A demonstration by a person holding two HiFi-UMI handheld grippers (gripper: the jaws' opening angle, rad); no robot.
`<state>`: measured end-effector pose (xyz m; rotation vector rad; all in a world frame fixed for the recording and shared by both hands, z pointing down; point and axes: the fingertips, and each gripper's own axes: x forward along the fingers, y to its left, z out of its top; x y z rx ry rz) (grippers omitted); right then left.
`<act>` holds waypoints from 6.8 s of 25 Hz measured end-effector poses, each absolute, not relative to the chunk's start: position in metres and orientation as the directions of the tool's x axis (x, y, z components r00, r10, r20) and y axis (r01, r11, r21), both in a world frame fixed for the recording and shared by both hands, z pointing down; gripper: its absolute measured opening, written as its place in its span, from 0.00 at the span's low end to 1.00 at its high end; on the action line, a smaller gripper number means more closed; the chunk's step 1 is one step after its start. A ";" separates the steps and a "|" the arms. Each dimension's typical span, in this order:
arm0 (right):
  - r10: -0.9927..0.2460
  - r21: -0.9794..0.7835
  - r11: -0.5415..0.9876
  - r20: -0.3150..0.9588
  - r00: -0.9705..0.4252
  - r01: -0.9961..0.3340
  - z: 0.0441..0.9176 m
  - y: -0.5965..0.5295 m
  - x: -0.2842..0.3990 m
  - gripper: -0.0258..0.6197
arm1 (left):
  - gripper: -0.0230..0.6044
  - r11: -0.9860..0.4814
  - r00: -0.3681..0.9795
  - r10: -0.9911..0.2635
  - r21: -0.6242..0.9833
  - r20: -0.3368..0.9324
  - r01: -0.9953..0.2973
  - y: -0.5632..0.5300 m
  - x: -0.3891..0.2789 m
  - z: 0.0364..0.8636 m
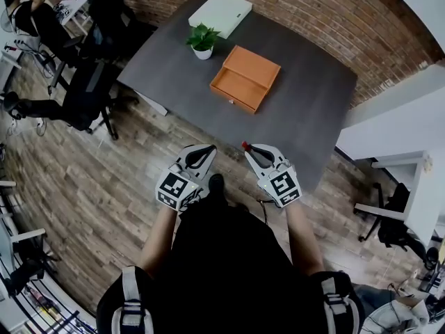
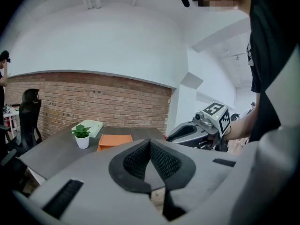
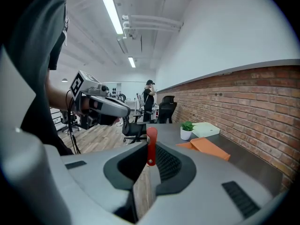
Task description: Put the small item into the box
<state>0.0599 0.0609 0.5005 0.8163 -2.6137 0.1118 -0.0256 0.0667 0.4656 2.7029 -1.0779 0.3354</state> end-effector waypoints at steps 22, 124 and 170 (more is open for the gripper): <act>-0.566 0.064 0.800 0.410 -0.715 -0.596 0.508 0.002 0.001 0.14 | 0.07 -0.722 0.721 -0.637 0.118 0.274 -0.682 0.010 -0.095 0.469; -0.346 -0.031 0.683 0.866 -0.361 -0.729 0.774 -0.275 0.021 0.15 | 0.07 -0.787 0.810 -0.388 0.300 0.440 -0.540 -0.196 -0.086 0.566; -0.588 0.092 0.681 0.659 -0.469 -0.726 0.634 -0.129 0.070 0.08 | 0.07 -0.775 0.760 -0.488 0.189 0.429 -0.603 -0.113 -0.084 0.527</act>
